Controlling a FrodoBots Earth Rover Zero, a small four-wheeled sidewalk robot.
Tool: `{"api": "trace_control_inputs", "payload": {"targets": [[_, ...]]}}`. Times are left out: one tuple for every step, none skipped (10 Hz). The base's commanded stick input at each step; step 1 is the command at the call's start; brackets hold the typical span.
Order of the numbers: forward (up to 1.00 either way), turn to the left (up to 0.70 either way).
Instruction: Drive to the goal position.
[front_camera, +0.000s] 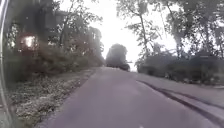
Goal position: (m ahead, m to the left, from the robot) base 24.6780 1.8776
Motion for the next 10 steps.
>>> {"api": "trace_control_inputs", "payload": {"targets": [[0.7, 0.01], [0.7, 0.01], [0.7, 0.01], [0.7, 0.01], [0.7, 0.01], [0.7, 0.01], [0.7, 0.01], [0.7, 0.01], [0.7, 0.01], [0.7, 0.01]]}}
